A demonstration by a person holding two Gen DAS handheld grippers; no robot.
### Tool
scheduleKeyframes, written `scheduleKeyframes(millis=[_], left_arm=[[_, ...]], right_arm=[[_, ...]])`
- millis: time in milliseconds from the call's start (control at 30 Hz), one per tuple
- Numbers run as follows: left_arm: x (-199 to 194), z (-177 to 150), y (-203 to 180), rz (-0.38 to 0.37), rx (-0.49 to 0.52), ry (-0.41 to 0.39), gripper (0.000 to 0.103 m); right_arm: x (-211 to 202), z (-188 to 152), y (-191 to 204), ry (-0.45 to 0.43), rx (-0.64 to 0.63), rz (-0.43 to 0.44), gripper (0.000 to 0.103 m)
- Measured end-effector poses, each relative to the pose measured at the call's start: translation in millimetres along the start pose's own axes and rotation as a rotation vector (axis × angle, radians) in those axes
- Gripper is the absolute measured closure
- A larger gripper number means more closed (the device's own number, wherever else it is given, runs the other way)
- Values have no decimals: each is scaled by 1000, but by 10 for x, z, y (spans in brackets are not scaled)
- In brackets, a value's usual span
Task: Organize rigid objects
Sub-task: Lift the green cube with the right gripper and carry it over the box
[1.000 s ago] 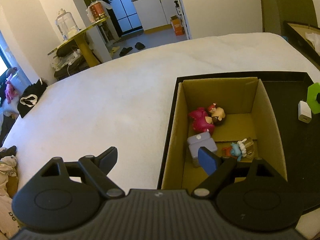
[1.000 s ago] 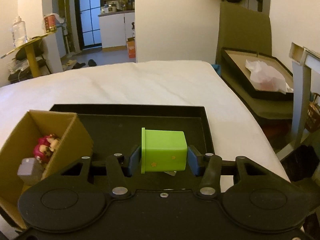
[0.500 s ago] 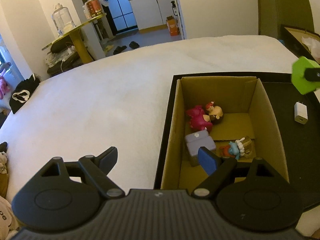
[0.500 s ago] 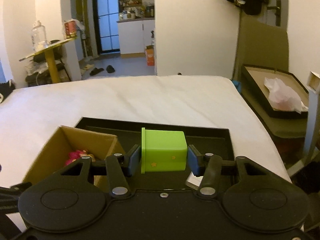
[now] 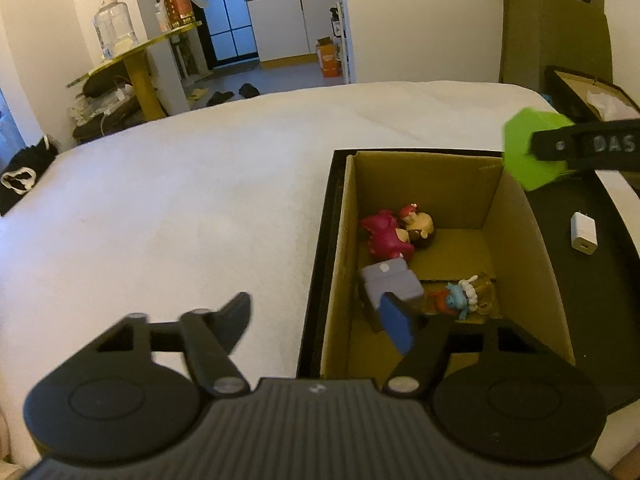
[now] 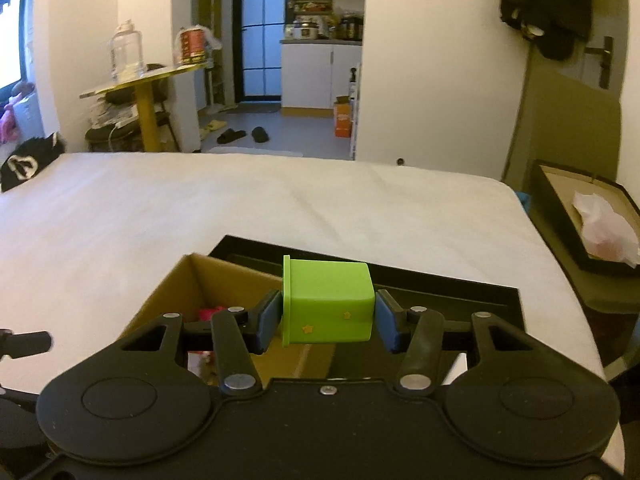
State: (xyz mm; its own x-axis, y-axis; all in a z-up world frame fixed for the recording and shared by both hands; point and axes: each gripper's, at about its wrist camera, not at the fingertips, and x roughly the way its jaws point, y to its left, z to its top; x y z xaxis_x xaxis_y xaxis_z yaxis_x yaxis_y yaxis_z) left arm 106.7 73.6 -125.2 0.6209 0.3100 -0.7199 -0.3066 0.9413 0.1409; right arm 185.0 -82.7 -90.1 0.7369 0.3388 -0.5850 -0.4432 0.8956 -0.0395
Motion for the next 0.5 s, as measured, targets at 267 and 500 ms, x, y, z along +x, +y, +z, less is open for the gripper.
scheduleKeyframes(millis=[267, 500], left_arm=[[55, -50, 86, -62, -22, 8, 83], [67, -67, 76, -97, -19, -6, 97]], right_arm=[[160, -33, 278, 37, -68, 59, 54], [306, -150, 449, 72, -141, 33, 53]])
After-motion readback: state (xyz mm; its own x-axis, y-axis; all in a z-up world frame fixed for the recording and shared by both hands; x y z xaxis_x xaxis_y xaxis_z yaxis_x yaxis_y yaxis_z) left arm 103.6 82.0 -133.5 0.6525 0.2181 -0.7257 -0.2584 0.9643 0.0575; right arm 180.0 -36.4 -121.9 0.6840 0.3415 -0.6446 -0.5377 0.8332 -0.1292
